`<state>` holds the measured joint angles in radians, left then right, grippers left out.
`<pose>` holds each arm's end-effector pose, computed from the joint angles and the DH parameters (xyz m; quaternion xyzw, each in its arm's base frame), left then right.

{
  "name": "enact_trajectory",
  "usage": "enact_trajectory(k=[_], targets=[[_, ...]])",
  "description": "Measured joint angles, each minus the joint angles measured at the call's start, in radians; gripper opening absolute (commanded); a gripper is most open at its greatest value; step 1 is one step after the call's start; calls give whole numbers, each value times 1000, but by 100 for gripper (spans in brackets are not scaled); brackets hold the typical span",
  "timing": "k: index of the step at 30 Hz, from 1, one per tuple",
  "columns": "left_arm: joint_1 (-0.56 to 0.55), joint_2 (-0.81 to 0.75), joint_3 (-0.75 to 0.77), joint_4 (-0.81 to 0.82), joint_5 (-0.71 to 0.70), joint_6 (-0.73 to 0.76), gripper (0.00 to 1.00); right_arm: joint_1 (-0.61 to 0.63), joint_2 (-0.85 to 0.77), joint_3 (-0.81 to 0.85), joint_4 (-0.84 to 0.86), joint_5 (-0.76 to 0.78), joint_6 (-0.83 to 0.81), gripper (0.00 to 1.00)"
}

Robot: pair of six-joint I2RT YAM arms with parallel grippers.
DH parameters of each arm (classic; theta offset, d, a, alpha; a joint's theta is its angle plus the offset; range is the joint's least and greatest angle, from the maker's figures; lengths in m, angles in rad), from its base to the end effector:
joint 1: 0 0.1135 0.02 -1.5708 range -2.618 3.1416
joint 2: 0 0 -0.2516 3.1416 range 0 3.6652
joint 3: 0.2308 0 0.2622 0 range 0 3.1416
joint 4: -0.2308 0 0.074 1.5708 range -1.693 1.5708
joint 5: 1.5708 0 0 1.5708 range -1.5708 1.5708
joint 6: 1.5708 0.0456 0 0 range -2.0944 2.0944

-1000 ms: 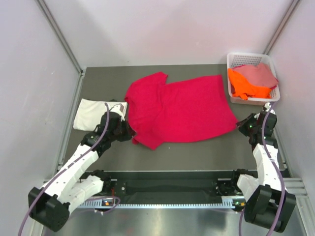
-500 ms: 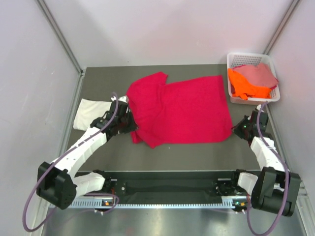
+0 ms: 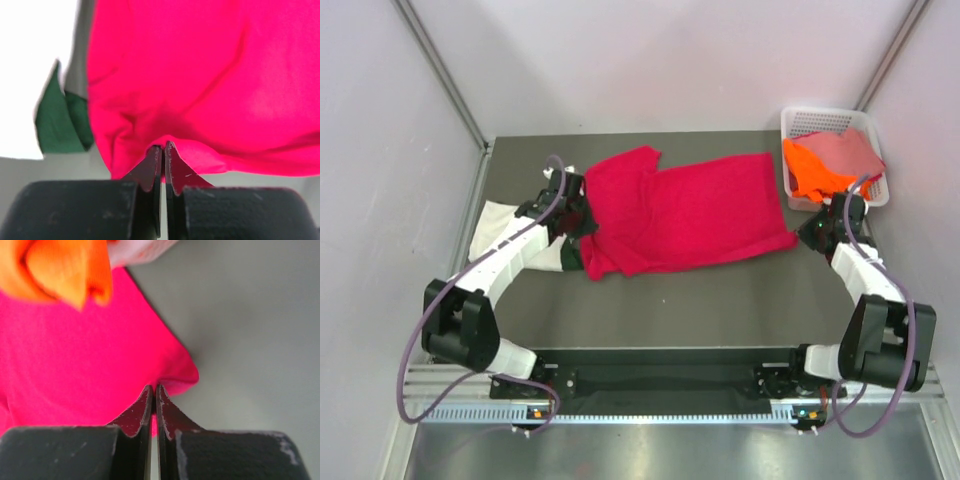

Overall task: Fold and stack the t-shirts
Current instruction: Fold the tshirt

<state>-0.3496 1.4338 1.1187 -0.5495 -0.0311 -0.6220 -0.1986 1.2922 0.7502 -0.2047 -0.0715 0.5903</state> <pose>0.3054 -0.1098 0.2497 -0.1327 0.9288 -0.1485 0.3126 0.2831 -0.0537 0.1940 0.3387 0.8509 0.1100 0.3862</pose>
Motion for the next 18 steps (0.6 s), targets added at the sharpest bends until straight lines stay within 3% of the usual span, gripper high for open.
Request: enact_trajectory(k=[7,18], targets=[[105,104,96,4,34,1,0,17,113,77,18,25,32,0],[127,283,341,11,70,22,0,62,185,144,63,68,97,0]])
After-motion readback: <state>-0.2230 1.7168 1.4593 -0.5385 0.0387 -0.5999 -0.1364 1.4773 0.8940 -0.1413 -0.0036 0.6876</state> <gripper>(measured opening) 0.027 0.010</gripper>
